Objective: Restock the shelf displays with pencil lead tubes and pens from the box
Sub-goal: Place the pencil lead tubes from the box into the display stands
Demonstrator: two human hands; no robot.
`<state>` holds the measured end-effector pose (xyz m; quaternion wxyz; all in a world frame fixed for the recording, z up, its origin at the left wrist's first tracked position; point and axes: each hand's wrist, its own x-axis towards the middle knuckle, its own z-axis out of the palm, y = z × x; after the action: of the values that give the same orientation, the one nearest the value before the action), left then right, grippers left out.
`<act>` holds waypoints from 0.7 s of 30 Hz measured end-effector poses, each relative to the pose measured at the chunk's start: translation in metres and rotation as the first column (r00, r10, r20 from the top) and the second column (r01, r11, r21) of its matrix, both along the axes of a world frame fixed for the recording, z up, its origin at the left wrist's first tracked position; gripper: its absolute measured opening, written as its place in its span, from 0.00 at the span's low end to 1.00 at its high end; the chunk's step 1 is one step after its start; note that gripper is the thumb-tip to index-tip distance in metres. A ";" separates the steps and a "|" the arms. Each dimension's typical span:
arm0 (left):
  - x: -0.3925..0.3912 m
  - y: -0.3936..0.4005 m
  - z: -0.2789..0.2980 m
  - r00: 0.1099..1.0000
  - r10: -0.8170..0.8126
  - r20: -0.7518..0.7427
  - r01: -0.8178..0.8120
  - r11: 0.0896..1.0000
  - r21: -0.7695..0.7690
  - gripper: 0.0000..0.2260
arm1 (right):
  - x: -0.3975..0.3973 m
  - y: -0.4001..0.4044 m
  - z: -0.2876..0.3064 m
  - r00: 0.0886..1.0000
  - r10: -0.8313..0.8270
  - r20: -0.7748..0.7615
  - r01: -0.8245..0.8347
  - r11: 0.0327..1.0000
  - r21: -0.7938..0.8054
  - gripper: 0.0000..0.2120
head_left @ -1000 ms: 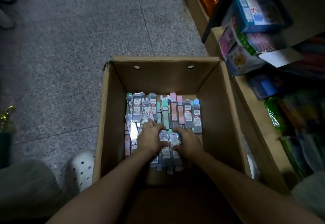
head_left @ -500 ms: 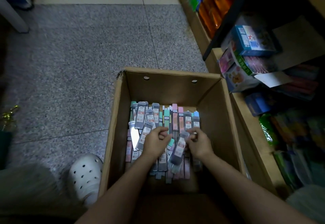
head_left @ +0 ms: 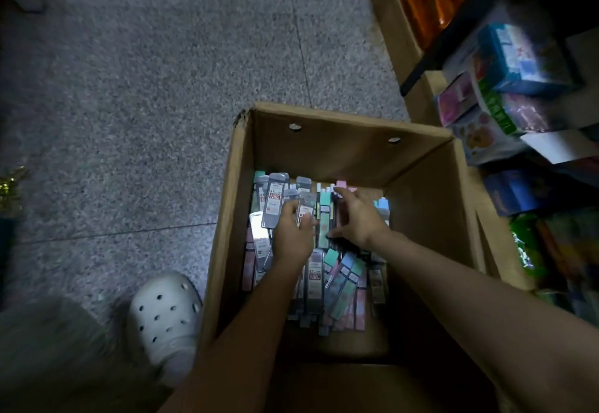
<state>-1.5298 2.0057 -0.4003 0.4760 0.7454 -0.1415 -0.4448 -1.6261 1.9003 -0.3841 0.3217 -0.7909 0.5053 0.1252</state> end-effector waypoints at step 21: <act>-0.027 -0.018 0.061 0.974 -0.225 0.015 0.225 0.963 -0.150 0.26 | -0.035 0.033 0.069 0.817 -0.281 0.503 0.381 0.918 -0.106 0.21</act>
<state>-1.5570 1.9876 -0.3391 0.4774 0.6859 -0.2581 -0.4848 -1.6612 1.9332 -0.3151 0.3711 -0.7250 0.5503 -0.1839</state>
